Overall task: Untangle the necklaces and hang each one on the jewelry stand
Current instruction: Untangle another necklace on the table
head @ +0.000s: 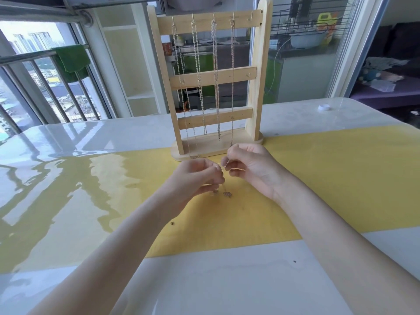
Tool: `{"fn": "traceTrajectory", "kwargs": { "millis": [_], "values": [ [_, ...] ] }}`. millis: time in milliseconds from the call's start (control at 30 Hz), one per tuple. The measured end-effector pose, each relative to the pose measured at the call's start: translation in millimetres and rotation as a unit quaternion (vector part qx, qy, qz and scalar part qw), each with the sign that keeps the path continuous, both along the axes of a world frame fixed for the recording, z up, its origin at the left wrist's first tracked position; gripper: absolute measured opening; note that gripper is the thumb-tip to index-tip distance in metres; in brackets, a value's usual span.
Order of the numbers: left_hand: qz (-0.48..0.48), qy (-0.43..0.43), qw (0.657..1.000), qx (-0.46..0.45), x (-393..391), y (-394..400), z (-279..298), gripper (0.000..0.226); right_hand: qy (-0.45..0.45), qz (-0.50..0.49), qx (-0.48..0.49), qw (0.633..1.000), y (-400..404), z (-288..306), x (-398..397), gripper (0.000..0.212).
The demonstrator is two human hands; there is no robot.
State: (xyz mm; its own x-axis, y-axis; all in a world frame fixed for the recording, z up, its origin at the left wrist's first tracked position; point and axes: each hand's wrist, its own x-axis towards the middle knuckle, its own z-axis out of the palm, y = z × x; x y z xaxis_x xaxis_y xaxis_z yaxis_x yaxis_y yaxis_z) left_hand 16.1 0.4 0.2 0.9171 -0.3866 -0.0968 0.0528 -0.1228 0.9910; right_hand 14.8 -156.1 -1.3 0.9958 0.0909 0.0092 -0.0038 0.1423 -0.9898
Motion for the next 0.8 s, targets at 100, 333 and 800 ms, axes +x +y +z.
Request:
{"fn": "traceTrajectory", "kwargs": {
  "millis": [100, 333, 800],
  "values": [
    [0.014, -0.006, 1.0, -0.001, -1.3, -2.1, -4.6, 0.012, 0.015, -0.028, 0.028, 0.999, -2.6, 0.0, 0.3, 0.025],
    [0.05, 0.065, 0.993, -0.085, 3.6, -1.0, -6.1, 0.016, 0.033, -0.024, 0.043, 0.998, -1.3, -1.7, 0.3, 0.026],
    [0.074, -0.138, 0.987, 0.02, 3.2, -2.2, -10.0, 0.016, 0.012, 0.074, -0.092, 0.993, -6.2, -6.6, -3.0, 0.009]
  ]
}}
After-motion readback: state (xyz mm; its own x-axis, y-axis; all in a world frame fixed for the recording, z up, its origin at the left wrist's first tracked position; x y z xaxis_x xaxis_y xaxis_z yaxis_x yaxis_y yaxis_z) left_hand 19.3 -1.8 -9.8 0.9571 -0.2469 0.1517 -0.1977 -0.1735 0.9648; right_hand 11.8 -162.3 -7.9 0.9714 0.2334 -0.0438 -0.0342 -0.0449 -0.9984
